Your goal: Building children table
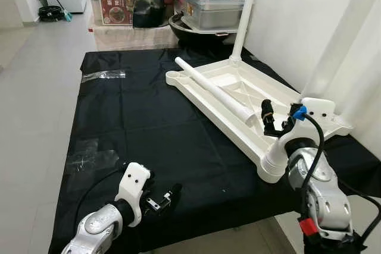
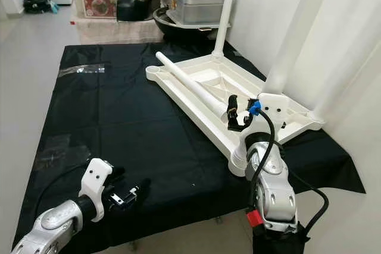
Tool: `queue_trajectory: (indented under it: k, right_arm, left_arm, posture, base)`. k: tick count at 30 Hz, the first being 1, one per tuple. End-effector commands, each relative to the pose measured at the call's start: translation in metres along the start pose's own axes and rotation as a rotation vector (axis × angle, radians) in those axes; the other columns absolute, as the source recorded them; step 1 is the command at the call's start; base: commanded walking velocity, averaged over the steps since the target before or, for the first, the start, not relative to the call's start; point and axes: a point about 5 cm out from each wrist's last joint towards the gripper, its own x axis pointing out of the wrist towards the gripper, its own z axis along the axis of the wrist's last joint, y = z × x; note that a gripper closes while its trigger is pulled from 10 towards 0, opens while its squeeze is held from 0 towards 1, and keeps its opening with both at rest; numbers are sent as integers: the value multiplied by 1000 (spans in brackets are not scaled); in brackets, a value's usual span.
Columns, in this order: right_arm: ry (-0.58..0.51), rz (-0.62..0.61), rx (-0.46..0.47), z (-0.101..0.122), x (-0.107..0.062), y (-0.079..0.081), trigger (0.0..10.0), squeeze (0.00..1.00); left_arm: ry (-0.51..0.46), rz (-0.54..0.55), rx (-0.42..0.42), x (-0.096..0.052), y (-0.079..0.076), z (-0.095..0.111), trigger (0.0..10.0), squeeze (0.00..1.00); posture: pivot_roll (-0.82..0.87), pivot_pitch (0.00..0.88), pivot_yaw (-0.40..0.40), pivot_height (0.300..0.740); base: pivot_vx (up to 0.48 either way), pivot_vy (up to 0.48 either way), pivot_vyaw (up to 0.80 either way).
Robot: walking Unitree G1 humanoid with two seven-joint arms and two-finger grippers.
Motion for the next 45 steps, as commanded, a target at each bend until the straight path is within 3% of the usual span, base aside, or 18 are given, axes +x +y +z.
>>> queue_trajectory:
  k: [1,12,21,45]
  right_arm:
    - [-2,-8,4,2,-2,-6,10000,0]
    - [2,1,4,2,1,-14,10000,0]
    - [-17,82,40,8,-2,-8,10000,0]
    - [-13,195,-34,9,1,-23,10000,0]
  left_arm:
    - [22,-7,-2,0,-1,-6,10000,0]
    - [25,-10,-1,0,0,-6,10000,0]
    - [25,-14,-3,1,-1,-6,10000,0]
    - [33,-25,-9,-1,-1,-7,10000,0]
  posture:
    - [-5,0,-68,740]
    - [-2,0,-68,740]
    - [-8,0,-66,740]
    - [-12,0,-60,740]
  base:
    - [0,0,0]
    - [0,0,0]
    - [0,0,0]
    - [0,0,0]
